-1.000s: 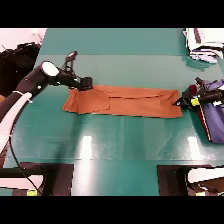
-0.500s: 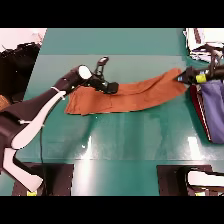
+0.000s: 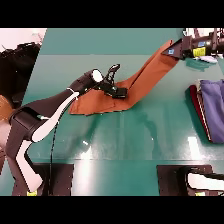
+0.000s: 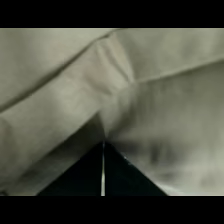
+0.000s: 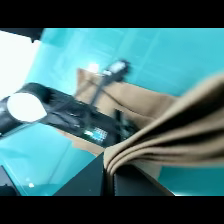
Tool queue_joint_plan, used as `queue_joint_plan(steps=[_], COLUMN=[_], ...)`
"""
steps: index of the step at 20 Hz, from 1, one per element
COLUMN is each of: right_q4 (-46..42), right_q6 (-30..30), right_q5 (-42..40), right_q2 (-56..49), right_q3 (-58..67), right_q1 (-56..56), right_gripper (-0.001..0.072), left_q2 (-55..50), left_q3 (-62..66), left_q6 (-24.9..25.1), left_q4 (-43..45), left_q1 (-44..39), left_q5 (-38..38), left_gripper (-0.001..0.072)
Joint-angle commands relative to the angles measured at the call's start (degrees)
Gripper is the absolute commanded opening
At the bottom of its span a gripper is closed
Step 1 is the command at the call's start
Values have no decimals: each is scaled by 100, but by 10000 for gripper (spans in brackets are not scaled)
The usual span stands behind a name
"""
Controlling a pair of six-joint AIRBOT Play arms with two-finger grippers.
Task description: Fold the shirts.
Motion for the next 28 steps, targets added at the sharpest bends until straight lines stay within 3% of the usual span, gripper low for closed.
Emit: queue_joint_plan(steps=[1,8,14,15,16,17,18,19,20,22,24,28], right_q4=[129,295,1467,1467,1427,1425,1421,1416,1414,1381,793,-264], right_q6=[55,-52,-1121,-1161,-1261,-1451,-1530,-1624,-1646,-1506,-903,-417], right_q5=[-170,-662,-2046,-2398,-2704,-2710,-2636,-2514,-2275,-1602,-1036,-557], right_q2=[9,-330,-1377,-1606,-1878,-2179,-2439,-2658,-2852,-3045,-2994,-2415], right_q3=[216,214,219,221,302,527,798,1067,1351,1714,1718,612], right_q1=[341,1259,2927,3224,3508,3733,3897,4006,4046,3901,3547,2597], right_gripper=[14,14,19,51,206,273,284,422,493,485,429,429], left_q2=[-50,800,2481,2697,2857,2981,3080,3134,3150,3150,3150,3150], left_q3=[26,203,203,203,203,203,203,203,203,203,203,201], left_q6=[13,22,177,219,219,216,214,214,214,216,219,264], left_q4=[-48,343,1521,1598,1624,1624,1622,1622,1622,1624,1615,1615], left_q1=[-13,909,2612,2857,3053,3222,3368,3473,3528,3545,3539,3539], left_q5=[83,-389,-1040,-1102,-1134,-1154,-1163,-1202,-1266,-1434,-1532,-1709], left_gripper=[24,23,24,24,24,24,24,24,24,25,24,24])
